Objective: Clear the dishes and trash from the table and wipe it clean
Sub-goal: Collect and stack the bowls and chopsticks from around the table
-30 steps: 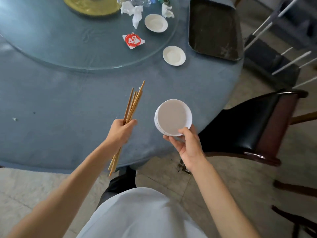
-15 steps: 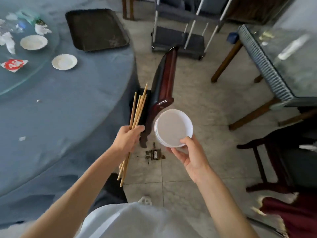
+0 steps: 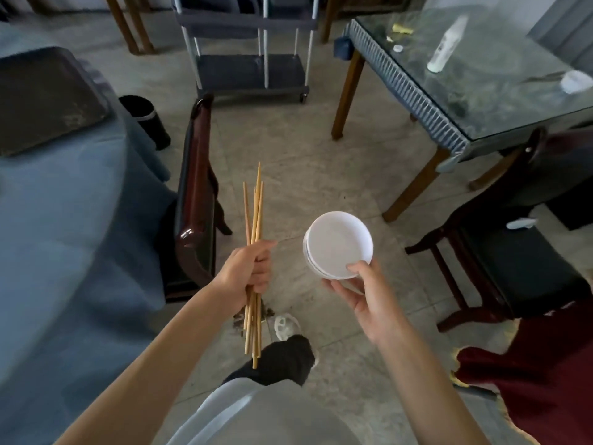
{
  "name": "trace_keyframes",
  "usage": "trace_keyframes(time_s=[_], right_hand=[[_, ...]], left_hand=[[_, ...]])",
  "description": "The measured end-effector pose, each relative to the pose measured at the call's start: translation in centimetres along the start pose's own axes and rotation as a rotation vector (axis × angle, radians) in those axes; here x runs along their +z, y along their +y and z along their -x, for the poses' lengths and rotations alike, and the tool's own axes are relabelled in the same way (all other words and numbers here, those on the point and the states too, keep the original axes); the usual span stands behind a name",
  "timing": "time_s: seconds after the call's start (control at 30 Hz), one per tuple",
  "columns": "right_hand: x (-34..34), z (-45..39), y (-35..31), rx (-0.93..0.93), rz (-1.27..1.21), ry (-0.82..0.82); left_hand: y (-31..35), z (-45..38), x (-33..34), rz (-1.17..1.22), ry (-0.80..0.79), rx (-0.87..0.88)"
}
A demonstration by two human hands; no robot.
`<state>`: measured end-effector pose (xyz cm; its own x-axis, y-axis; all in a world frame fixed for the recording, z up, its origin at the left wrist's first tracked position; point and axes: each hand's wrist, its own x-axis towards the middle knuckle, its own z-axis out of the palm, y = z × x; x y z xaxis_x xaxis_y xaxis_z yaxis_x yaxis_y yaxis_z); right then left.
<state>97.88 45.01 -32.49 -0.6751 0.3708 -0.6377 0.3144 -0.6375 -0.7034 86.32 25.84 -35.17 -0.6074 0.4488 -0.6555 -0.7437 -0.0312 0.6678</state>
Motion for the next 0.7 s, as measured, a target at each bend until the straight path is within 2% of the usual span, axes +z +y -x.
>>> trace_keyframes(time_s=[0.37, 0.7], right_hand=[[-1.6, -12.6, -15.8, 0.102, -0.045, 0.04], [2.5, -26.5, -25.6, 0.176, -0.003, -0.041]], left_hand=[[7.8, -14.5, 12.3, 0.068, -0.017, -0.019], [17.3, -24.9, 13.9, 0.153, 0.091, 0.026]])
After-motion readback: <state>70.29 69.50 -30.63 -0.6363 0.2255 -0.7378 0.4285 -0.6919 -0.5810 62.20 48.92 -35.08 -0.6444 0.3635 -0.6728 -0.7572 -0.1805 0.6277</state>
